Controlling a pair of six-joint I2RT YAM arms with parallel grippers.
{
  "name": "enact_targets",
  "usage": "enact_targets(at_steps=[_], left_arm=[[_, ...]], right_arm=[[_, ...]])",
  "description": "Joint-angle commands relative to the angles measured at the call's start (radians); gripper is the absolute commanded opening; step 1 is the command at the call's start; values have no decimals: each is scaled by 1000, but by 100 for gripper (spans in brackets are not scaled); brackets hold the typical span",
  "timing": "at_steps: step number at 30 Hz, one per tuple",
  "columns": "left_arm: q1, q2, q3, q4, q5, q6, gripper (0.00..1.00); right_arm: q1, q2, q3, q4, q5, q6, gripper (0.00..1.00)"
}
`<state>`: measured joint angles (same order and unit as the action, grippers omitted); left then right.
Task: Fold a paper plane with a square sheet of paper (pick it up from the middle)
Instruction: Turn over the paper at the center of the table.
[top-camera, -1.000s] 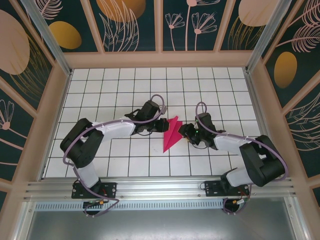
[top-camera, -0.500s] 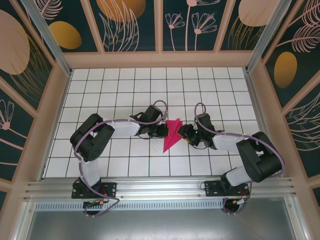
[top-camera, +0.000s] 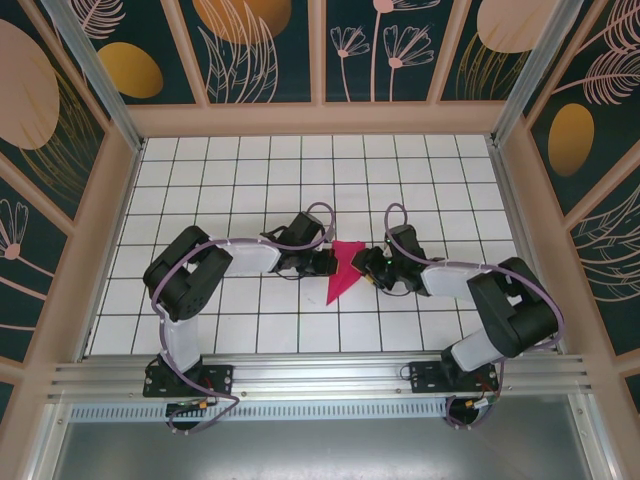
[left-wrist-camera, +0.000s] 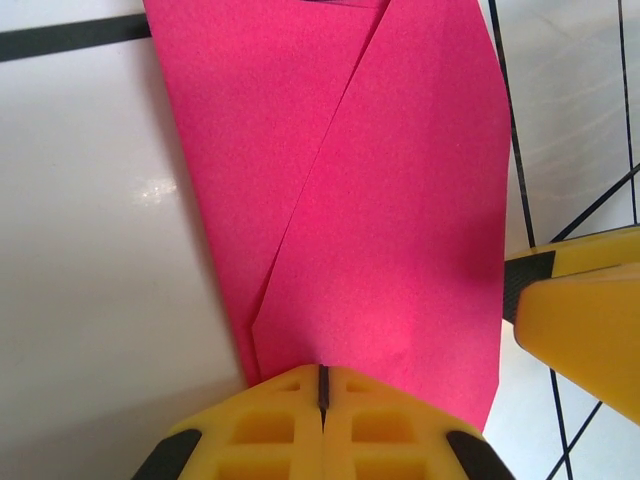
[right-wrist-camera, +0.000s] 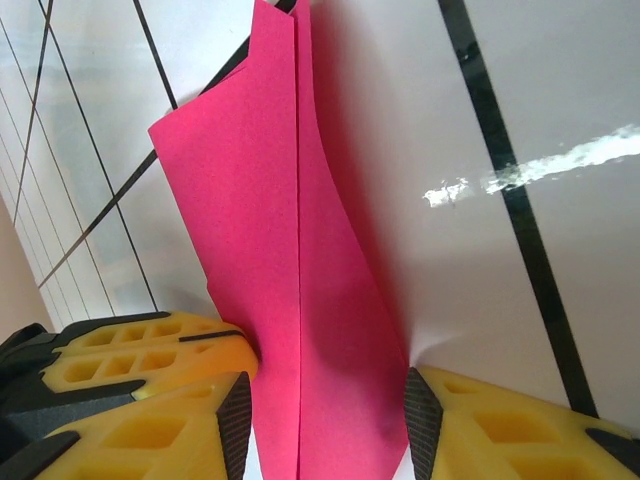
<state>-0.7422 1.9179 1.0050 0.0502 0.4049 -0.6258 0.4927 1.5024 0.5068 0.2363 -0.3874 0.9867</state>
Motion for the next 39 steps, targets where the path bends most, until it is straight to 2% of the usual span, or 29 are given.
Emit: enact_targets(at_steps=[1, 7, 10, 14, 20, 24, 27, 30, 39], left_arm=[[-5, 0, -26, 4, 29, -22, 3], [-5, -19, -61, 28, 33, -36, 2], [-5, -25, -59, 25, 28, -34, 2], [-4, -24, -63, 29, 32, -36, 2], [-5, -23, -68, 27, 31, -33, 2], [-4, -18, -71, 29, 22, -35, 1], [-5, -18, -76, 37, 17, -43, 1], [-4, -16, -76, 39, 14, -47, 1], [-4, -20, -77, 37, 3, -48, 0]], right_arm=[[9, 17, 11, 42, -15, 7, 47], [7, -11, 3, 115, -43, -11, 50], [2, -9, 24, 76, -7, -51, 51], [-28, 21, 50, 73, -33, -96, 53], [-63, 112, 120, 70, -136, -188, 54], [-66, 151, 141, 77, -160, -209, 53], [-62, 148, 129, 102, -176, -213, 52], [-60, 141, 107, 161, -244, -213, 53], [-11, 129, 74, 115, -205, -211, 53]])
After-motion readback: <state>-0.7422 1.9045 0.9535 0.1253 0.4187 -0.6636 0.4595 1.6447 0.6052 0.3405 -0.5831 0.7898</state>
